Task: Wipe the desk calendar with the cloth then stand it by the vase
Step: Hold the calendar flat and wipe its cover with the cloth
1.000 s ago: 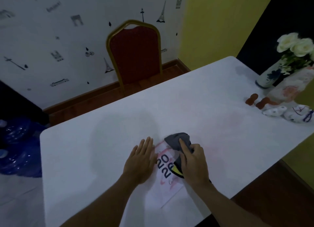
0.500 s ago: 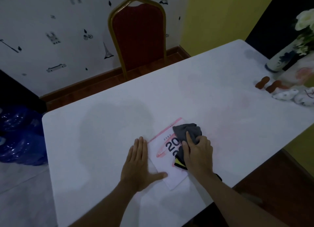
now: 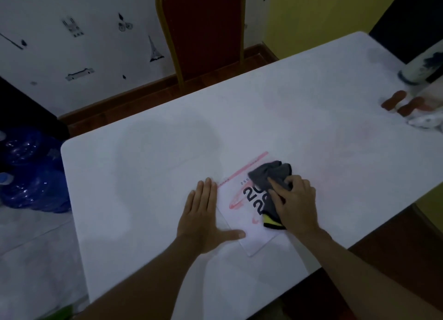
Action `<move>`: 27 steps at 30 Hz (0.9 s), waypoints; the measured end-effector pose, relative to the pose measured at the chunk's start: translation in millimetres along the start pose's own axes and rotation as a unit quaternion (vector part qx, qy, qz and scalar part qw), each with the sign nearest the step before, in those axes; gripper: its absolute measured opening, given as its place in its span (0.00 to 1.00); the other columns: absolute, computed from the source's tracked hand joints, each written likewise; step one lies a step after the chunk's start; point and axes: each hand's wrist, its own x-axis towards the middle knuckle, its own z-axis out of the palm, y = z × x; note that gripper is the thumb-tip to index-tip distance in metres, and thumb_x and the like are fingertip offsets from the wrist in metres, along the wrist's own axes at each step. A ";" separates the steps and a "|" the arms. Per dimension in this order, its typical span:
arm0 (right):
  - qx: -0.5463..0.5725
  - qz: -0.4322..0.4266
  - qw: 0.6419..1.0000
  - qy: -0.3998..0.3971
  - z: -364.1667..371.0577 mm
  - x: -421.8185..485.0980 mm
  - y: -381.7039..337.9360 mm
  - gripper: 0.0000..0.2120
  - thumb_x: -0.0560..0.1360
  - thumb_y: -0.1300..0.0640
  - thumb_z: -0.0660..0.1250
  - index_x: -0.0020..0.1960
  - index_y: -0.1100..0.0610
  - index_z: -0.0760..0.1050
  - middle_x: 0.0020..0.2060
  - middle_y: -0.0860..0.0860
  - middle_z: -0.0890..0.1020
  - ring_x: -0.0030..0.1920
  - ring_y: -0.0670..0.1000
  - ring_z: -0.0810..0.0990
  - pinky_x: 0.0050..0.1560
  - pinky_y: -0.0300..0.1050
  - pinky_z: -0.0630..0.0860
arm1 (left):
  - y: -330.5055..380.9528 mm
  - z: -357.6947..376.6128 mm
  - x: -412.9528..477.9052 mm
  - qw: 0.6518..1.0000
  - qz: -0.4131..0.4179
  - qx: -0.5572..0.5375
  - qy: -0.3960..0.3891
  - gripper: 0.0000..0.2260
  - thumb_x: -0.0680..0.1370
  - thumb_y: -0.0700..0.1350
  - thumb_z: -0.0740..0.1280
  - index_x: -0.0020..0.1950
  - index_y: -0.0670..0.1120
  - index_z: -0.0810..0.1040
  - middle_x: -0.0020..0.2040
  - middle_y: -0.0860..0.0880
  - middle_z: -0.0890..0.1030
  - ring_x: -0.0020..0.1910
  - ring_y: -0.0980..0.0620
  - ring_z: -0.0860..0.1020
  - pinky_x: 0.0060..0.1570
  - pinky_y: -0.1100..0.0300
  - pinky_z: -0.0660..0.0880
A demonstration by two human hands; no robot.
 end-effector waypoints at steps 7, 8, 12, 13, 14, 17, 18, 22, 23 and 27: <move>0.024 0.096 0.995 -0.028 18.6 21.7 -55.1 0.14 0.78 0.51 0.66 0.63 0.48 0.80 0.50 0.56 0.76 0.49 0.60 0.72 0.47 0.52 0.65 | -1.9 -1.5 2.2 1.000 0.011 0.011 -0.018 0.66 0.60 0.87 0.50 0.80 0.44 0.31 0.82 0.45 0.32 0.77 0.49 0.27 0.76 0.51 0.32; 0.022 0.037 0.998 -0.038 16.6 8.2 -52.8 0.14 0.78 0.51 0.65 0.63 0.48 0.80 0.49 0.55 0.76 0.48 0.59 0.72 0.46 0.50 0.65 | -2.7 -1.8 2.1 0.999 0.015 0.012 -0.025 0.66 0.60 0.87 0.49 0.80 0.44 0.31 0.82 0.45 0.32 0.77 0.49 0.27 0.76 0.51 0.32; -0.005 0.041 0.999 -0.022 -0.8 -1.0 -9.4 0.14 0.77 0.51 0.66 0.62 0.47 0.80 0.48 0.55 0.76 0.47 0.59 0.72 0.46 0.51 0.65 | -7.0 -3.1 3.9 0.998 0.035 0.006 -0.049 0.63 0.63 0.85 0.50 0.80 0.43 0.31 0.78 0.47 0.26 0.74 0.49 0.23 0.78 0.49 0.33; -0.009 0.103 0.994 -0.015 0.4 9.1 -6.2 0.14 0.77 0.52 0.67 0.62 0.47 0.80 0.49 0.56 0.75 0.48 0.60 0.72 0.47 0.52 0.65 | -7.3 -3.3 4.5 0.998 0.036 0.006 -0.051 0.63 0.63 0.85 0.50 0.80 0.43 0.30 0.77 0.48 0.25 0.73 0.49 0.22 0.77 0.49 0.32; -0.006 0.162 0.987 -0.011 3.7 20.0 -10.4 0.14 0.77 0.53 0.67 0.62 0.48 0.80 0.50 0.57 0.75 0.50 0.60 0.72 0.48 0.52 0.65 | -7.4 -3.1 4.9 0.998 0.037 0.008 -0.053 0.63 0.63 0.85 0.49 0.79 0.43 0.29 0.76 0.48 0.24 0.73 0.48 0.22 0.76 0.50 0.31; 0.010 0.126 0.991 -0.043 12.2 22.1 -50.4 0.15 0.77 0.53 0.67 0.63 0.46 0.79 0.51 0.56 0.75 0.51 0.60 0.72 0.49 0.53 0.66 | -7.7 -1.0 5.3 0.997 0.035 0.018 -0.060 0.63 0.63 0.85 0.49 0.80 0.43 0.30 0.79 0.45 0.28 0.76 0.46 0.26 0.78 0.48 0.34; 0.016 0.059 0.996 -0.058 13.2 10.6 -58.1 0.15 0.76 0.54 0.68 0.63 0.46 0.79 0.50 0.56 0.75 0.49 0.59 0.72 0.47 0.52 0.67 | -7.7 -0.5 4.9 0.997 0.033 0.022 -0.061 0.64 0.63 0.85 0.48 0.80 0.43 0.30 0.80 0.44 0.29 0.76 0.46 0.27 0.78 0.47 0.35; 0.035 0.001 0.998 -0.042 0.0 -19.4 -21.9 0.16 0.75 0.55 0.71 0.63 0.47 0.80 0.47 0.55 0.75 0.46 0.58 0.72 0.44 0.50 0.66 | -8.0 0.1 2.3 0.998 0.037 0.010 -0.052 0.64 0.62 0.86 0.47 0.80 0.43 0.31 0.80 0.45 0.30 0.78 0.46 0.28 0.78 0.48 0.35; 0.029 0.029 0.999 -0.027 -3.0 -18.3 -13.0 0.16 0.75 0.55 0.71 0.62 0.48 0.80 0.47 0.56 0.75 0.46 0.59 0.72 0.44 0.50 0.66 | -7.6 -0.1 0.7 0.998 0.038 0.010 -0.048 0.64 0.62 0.86 0.47 0.80 0.42 0.32 0.80 0.45 0.29 0.78 0.45 0.29 0.78 0.48 0.35; -0.008 0.098 0.995 -0.009 -3.6 3.7 -2.8 0.15 0.78 0.55 0.68 0.63 0.50 0.80 0.47 0.58 0.75 0.48 0.60 0.73 0.46 0.51 0.67 | 3.2 -6.6 13.3 0.997 0.042 0.028 -0.051 0.62 0.64 0.85 0.47 0.80 0.41 0.31 0.81 0.43 0.31 0.80 0.45 0.31 0.77 0.49 0.33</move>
